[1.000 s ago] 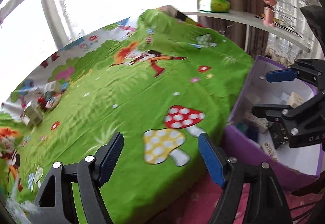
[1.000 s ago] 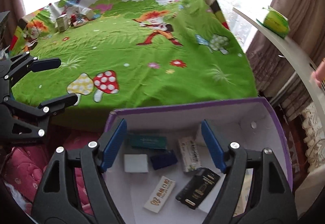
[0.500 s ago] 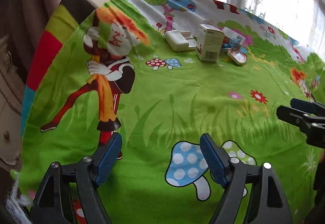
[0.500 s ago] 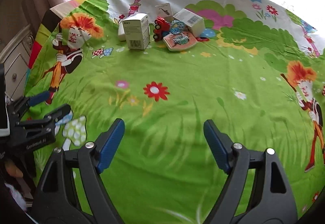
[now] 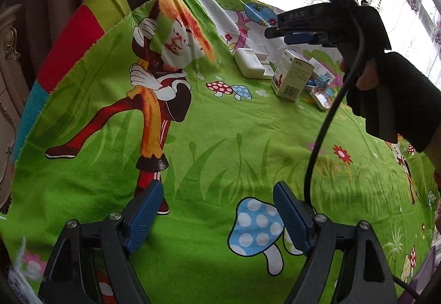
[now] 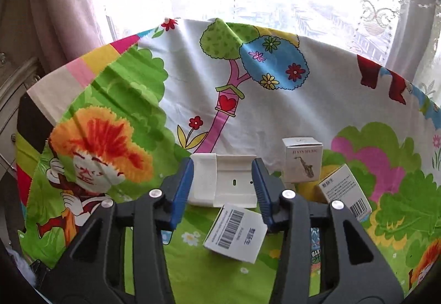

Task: Organize rigid objects
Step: 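Move both open tools back toward the remaining objects on the bed, then grasp the white medicine box with right tool while left tool grasps the white holder tray, then carry the white holder tray and medicine box over to the storage box, then open both tools to drop the holder tray and medicine box inside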

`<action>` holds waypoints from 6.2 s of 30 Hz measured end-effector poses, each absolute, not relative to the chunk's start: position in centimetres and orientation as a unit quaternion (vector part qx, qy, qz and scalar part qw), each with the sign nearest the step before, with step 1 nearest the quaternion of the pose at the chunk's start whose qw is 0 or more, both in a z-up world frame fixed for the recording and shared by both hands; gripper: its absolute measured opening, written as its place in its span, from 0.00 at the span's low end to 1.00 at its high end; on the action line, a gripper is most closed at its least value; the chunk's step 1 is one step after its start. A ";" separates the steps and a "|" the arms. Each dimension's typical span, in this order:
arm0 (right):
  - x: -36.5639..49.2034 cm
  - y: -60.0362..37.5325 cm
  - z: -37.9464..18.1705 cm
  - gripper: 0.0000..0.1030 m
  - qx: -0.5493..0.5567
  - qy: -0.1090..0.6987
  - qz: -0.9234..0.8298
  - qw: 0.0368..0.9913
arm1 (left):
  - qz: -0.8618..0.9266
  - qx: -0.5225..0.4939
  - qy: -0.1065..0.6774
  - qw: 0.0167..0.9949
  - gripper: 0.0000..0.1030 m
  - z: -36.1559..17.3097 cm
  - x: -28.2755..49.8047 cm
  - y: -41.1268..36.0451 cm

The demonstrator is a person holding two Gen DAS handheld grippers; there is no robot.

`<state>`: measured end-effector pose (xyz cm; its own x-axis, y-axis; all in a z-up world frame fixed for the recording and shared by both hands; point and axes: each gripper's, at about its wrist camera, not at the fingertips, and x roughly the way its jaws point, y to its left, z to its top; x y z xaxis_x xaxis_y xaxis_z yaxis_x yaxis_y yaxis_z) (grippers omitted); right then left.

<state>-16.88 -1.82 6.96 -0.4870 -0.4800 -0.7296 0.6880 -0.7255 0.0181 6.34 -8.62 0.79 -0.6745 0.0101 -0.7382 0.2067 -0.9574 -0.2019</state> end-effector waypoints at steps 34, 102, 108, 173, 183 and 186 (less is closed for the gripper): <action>-5.3 10.9 1.8 0.42 0.386 0.223 -0.826 0.344 | -0.864 0.422 0.002 -0.274 0.83 9.3 13.4 -5.2; 6.8 23.8 2.7 0.42 0.384 0.104 -0.876 0.271 | -0.910 0.409 0.030 -0.058 0.62 2.7 6.8 -0.6; 9.9 26.1 4.6 0.42 0.376 0.104 -0.885 0.253 | -0.916 0.393 0.025 -0.076 0.62 3.9 9.2 1.3; 24.5 56.1 4.2 0.42 0.396 -0.039 -0.917 -0.006 | -0.805 0.370 -0.255 -0.387 0.62 5.0 25.2 35.8; 26.1 60.8 4.5 0.42 0.397 -0.035 -0.914 -0.073 | -0.782 0.365 -0.270 -0.426 0.62 4.3 27.0 39.2; 26.1 61.6 4.4 0.43 0.402 -0.030 -0.910 -0.098 | -0.768 0.366 -0.243 -0.466 0.63 4.4 27.4 39.7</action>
<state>26.09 61.60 4.36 -0.6582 0.1540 -0.7370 -0.2014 -0.9792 -0.0247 27.37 39.68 4.37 -0.2982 0.5372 -0.7889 -0.8936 -0.4477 0.0329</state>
